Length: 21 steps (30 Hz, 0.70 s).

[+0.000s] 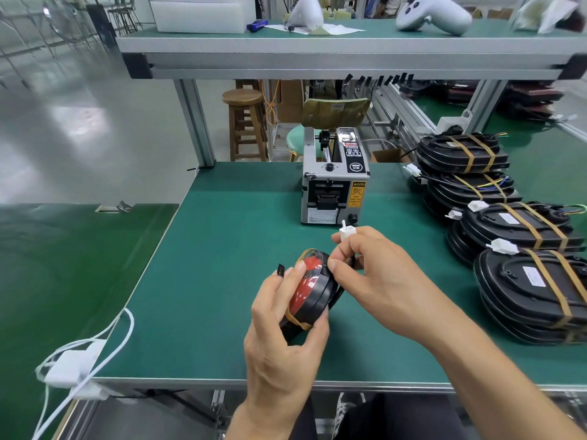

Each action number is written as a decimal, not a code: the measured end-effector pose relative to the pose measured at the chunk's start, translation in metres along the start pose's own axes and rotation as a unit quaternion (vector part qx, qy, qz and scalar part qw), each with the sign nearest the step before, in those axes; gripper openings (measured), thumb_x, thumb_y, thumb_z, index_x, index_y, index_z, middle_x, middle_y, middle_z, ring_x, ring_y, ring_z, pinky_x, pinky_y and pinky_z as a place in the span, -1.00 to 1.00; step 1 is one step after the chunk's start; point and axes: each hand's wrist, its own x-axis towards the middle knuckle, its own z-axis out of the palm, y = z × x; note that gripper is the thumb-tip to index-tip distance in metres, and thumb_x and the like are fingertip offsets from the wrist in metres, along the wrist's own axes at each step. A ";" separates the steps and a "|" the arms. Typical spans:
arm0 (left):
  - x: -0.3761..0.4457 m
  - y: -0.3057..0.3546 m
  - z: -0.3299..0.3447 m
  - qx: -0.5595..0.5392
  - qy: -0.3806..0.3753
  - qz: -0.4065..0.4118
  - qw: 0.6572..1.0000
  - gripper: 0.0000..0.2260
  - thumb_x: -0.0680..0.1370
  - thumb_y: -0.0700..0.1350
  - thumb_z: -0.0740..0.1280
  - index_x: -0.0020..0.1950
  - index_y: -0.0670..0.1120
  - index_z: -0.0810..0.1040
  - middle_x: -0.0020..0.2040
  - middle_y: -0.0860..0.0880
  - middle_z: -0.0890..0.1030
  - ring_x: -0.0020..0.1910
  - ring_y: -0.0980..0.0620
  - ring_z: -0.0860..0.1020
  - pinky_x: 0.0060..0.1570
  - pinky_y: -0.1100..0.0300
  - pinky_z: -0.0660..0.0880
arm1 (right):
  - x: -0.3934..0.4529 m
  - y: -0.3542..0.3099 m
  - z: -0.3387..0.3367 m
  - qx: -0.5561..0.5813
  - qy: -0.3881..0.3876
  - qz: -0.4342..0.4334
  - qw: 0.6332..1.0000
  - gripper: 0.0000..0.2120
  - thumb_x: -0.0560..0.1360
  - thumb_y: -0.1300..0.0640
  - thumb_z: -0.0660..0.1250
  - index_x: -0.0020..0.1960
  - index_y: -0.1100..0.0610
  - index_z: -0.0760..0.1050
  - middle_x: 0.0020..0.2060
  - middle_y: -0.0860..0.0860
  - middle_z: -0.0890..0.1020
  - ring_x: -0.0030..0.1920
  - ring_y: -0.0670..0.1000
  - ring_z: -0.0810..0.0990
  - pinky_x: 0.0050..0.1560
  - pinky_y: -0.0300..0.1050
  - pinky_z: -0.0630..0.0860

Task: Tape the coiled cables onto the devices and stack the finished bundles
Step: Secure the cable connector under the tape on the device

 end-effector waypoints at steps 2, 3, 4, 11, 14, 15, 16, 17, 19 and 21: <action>0.001 0.000 0.000 0.001 0.001 0.003 1.000 -0.27 0.52 -0.13 0.55 0.59 0.04 0.26 0.48 0.13 0.61 0.42 -0.06 0.62 0.42 0.15 0.52 | 0.001 0.002 0.002 0.007 0.011 0.007 1.000 -0.83 0.60 0.08 0.37 -0.17 -0.06 0.55 0.16 -0.22 0.54 -0.06 -0.47 0.47 -0.03 -0.57 0.30; 0.001 0.000 0.000 0.000 0.002 0.003 1.000 -0.28 0.52 -0.13 0.55 0.58 0.04 0.26 0.48 0.13 0.61 0.42 -0.06 0.63 0.42 0.14 0.52 | 0.001 0.003 0.003 0.013 0.019 0.013 1.000 -0.84 0.59 0.07 0.38 -0.17 -0.06 0.56 0.14 -0.22 0.55 -0.05 -0.44 0.50 -0.04 -0.56 0.31; 0.001 0.001 0.000 -0.001 0.002 0.002 1.000 -0.28 0.52 -0.13 0.55 0.58 0.05 0.26 0.47 0.13 0.61 0.41 -0.05 0.63 0.41 0.14 0.53 | 0.001 0.004 0.004 0.018 0.028 0.018 0.999 -0.84 0.58 0.06 0.39 -0.18 -0.07 0.56 0.13 -0.23 0.56 -0.03 -0.40 0.52 -0.05 -0.55 0.33; 0.004 0.005 -0.002 0.002 0.012 -0.009 1.000 -0.28 0.52 -0.09 0.55 0.59 0.11 0.26 0.45 0.07 0.64 0.41 -0.03 0.63 0.37 0.11 0.57 | 0.000 0.012 0.017 0.090 0.103 0.065 0.989 -0.83 0.60 -0.02 0.39 -0.17 -0.06 0.60 0.09 -0.25 0.61 -0.07 -0.25 0.59 -0.04 -0.31 0.40; 0.004 0.003 -0.001 0.010 0.014 -0.008 1.000 -0.24 0.50 -0.13 0.58 0.58 0.12 0.26 0.44 0.05 0.65 0.38 -0.05 0.65 0.28 -0.07 0.63 | -0.004 0.010 0.023 0.163 0.099 0.062 0.980 -0.92 0.54 -0.09 0.46 -0.08 -0.11 0.65 0.09 -0.24 0.63 -0.10 -0.26 0.62 -0.06 -0.38 0.44; 0.002 0.003 -0.001 0.013 0.013 -0.007 1.000 -0.24 0.49 -0.16 0.60 0.57 0.08 0.27 0.43 0.05 0.65 0.38 -0.05 0.65 0.26 -0.11 0.64 | -0.005 0.010 0.025 0.178 0.091 0.062 0.978 -0.92 0.52 -0.09 0.49 -0.04 -0.13 0.65 0.06 -0.21 0.65 -0.08 -0.25 0.64 -0.05 -0.37 0.47; 0.001 0.002 0.000 0.015 0.013 -0.008 1.000 -0.23 0.47 -0.19 0.61 0.56 0.06 0.27 0.43 0.04 0.65 0.38 -0.05 0.65 0.25 -0.13 0.64 | -0.006 0.010 0.027 0.195 0.086 0.067 0.975 -0.91 0.51 -0.09 0.50 -0.01 -0.14 0.65 0.03 -0.17 0.68 -0.05 -0.22 0.66 -0.02 -0.30 0.51; 0.000 0.001 0.000 0.015 0.012 -0.009 1.000 -0.22 0.46 -0.21 0.61 0.55 0.04 0.27 0.42 0.03 0.66 0.38 -0.05 0.65 0.27 -0.12 0.63 | -0.006 0.010 0.028 0.209 0.084 0.074 0.971 -0.92 0.51 -0.07 0.51 -0.01 -0.14 0.65 -0.01 -0.15 0.69 -0.04 -0.19 0.67 -0.01 -0.23 0.53; 0.000 0.002 0.000 0.018 0.008 -0.010 1.000 -0.21 0.44 -0.22 0.62 0.55 0.04 0.28 0.42 0.03 0.66 0.39 -0.01 0.64 0.32 -0.04 0.61 | -0.004 0.010 0.032 0.230 0.095 0.082 0.965 -0.95 0.54 -0.01 0.49 -0.03 -0.15 0.65 -0.06 -0.15 0.71 -0.06 -0.15 0.68 -0.01 -0.15 0.53; 0.000 0.004 0.000 0.024 0.007 -0.007 1.000 -0.20 0.43 -0.22 0.62 0.54 0.02 0.28 0.40 0.03 0.67 0.40 0.03 0.63 0.35 0.05 0.59 | -0.002 0.011 0.036 0.238 0.117 0.090 0.960 -0.94 0.57 0.03 0.45 -0.05 -0.13 0.64 -0.10 -0.15 0.71 -0.10 -0.11 0.65 -0.02 -0.11 0.55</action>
